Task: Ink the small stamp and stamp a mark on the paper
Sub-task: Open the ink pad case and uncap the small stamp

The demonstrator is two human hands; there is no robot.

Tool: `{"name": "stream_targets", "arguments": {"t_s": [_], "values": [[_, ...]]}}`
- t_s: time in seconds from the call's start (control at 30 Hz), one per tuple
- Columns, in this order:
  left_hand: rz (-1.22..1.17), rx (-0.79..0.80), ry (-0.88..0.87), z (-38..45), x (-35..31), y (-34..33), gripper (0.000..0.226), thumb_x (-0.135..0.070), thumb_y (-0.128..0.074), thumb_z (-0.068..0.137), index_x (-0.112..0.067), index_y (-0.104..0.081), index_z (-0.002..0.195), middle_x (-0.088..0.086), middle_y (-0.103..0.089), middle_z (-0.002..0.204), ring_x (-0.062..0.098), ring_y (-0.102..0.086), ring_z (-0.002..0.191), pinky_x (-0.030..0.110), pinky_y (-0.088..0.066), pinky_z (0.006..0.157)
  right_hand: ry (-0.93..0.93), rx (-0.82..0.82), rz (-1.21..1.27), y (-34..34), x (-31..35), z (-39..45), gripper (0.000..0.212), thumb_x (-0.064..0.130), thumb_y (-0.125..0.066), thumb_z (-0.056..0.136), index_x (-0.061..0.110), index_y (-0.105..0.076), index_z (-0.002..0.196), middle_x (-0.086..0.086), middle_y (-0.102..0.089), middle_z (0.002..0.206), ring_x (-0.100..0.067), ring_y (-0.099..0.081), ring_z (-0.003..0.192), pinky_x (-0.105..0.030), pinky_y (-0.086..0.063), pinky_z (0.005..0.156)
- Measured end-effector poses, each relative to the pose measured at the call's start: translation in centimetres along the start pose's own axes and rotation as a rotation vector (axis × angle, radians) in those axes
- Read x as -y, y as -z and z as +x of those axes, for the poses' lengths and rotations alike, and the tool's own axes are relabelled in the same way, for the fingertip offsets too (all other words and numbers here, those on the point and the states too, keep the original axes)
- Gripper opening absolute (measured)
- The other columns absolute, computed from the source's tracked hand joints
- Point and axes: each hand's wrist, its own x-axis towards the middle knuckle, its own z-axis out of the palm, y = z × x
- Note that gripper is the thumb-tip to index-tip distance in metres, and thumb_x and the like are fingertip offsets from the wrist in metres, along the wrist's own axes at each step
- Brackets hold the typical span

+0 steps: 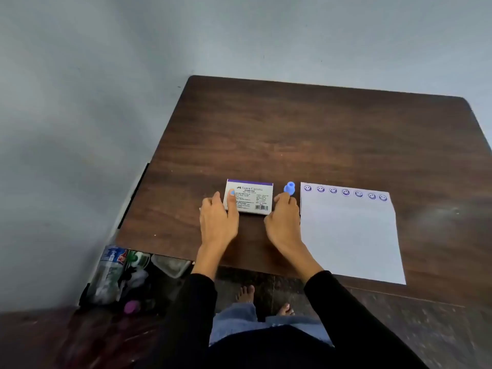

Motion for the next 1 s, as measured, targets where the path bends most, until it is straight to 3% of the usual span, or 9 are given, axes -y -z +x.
{"name": "stream_targets", "arguments": {"t_s": [0.2, 0.37, 0.57, 0.67, 0.73, 0.83, 1.0], "values": [[-0.043, -0.065, 0.038, 0.3, 0.2, -0.7, 0.065, -0.049, -0.026, 0.097, -0.002, -0.032, 0.142, 0.018, -0.052, 0.136, 0.034, -0.042, 0.131, 0.047, -0.031, 0.109, -0.049, 0.027, -0.01, -0.3, 0.1, 0.6, 0.025, 0.003, -0.048, 0.082, 0.002, -0.044, 0.107, -0.019, -0.056, 0.113, -0.037, -0.052, 0.106, -0.043, -0.045, 0.084], [-0.045, -0.148, 0.061, 0.5, -0.1, -0.1, 0.065, -0.05, -0.026, 0.098, -0.002, -0.036, 0.14, 0.009, -0.069, 0.111, 0.038, -0.053, 0.118, 0.053, -0.029, 0.108, -0.082, 0.084, -0.015, 0.2, 0.3, 1.1, 0.025, 0.013, -0.048, 0.085, 0.007, -0.044, 0.109, -0.017, -0.063, 0.108, -0.037, -0.059, 0.097, -0.034, -0.041, 0.069], [-0.037, -0.166, 0.09, 0.8, -1.5, 1.4, 0.071, -0.058, -0.022, 0.095, -0.003, -0.041, 0.137, -0.003, -0.064, 0.082, 0.036, -0.055, 0.114, 0.052, -0.03, 0.108, -0.117, 0.1, -0.087, 1.8, 1.2, 2.1, 0.025, 0.025, -0.045, 0.088, 0.015, -0.05, 0.11, -0.011, -0.062, 0.111, -0.032, -0.054, 0.093, -0.033, -0.035, 0.073], [-0.057, -0.188, 0.097, 1.3, -2.3, 2.2, 0.073, -0.062, -0.02, 0.093, -0.007, -0.046, 0.133, 0.009, -0.067, 0.103, 0.037, -0.054, 0.114, 0.05, -0.033, 0.105, -0.1, 0.066, -0.104, 2.4, 1.9, 2.5, 0.023, 0.029, -0.042, 0.09, 0.016, -0.055, 0.103, -0.01, -0.062, 0.108, -0.027, -0.044, 0.081, -0.032, -0.033, 0.073], [-0.09, -0.194, 0.093, 1.7, -2.9, 2.7, 0.075, -0.065, -0.018, 0.091, -0.009, -0.048, 0.131, 0.012, -0.066, 0.112, 0.036, -0.053, 0.116, 0.051, -0.034, 0.106, -0.082, 0.031, -0.123, 2.7, 2.4, 2.8, 0.028, 0.036, -0.041, 0.091, 0.017, -0.059, 0.101, -0.01, -0.063, 0.107, -0.03, -0.049, 0.085, -0.032, -0.033, 0.073], [-0.146, -0.188, 0.07, 2.5, -3.9, 3.4, 0.077, -0.067, -0.016, 0.09, -0.01, -0.049, 0.131, 0.01, -0.065, 0.115, 0.034, -0.053, 0.117, 0.052, -0.034, 0.107, -0.05, -0.026, -0.136, 3.3, 3.3, 3.6, 0.04, 0.047, -0.039, 0.092, 0.015, -0.063, 0.093, -0.013, -0.066, 0.105, -0.037, -0.057, 0.1, -0.033, -0.034, 0.072], [-0.217, -0.144, 0.032, 4.6, -5.5, 3.6, 0.072, -0.063, -0.019, 0.093, -0.012, -0.046, 0.134, 0.001, -0.062, 0.112, 0.029, -0.05, 0.121, 0.052, -0.027, 0.111, -0.067, -0.076, -0.104, 4.1, 4.7, 6.0, 0.047, 0.051, -0.038, 0.092, 0.013, -0.065, 0.093, -0.016, -0.065, 0.108, -0.04, -0.057, 0.104, -0.037, -0.037, 0.077]]}}
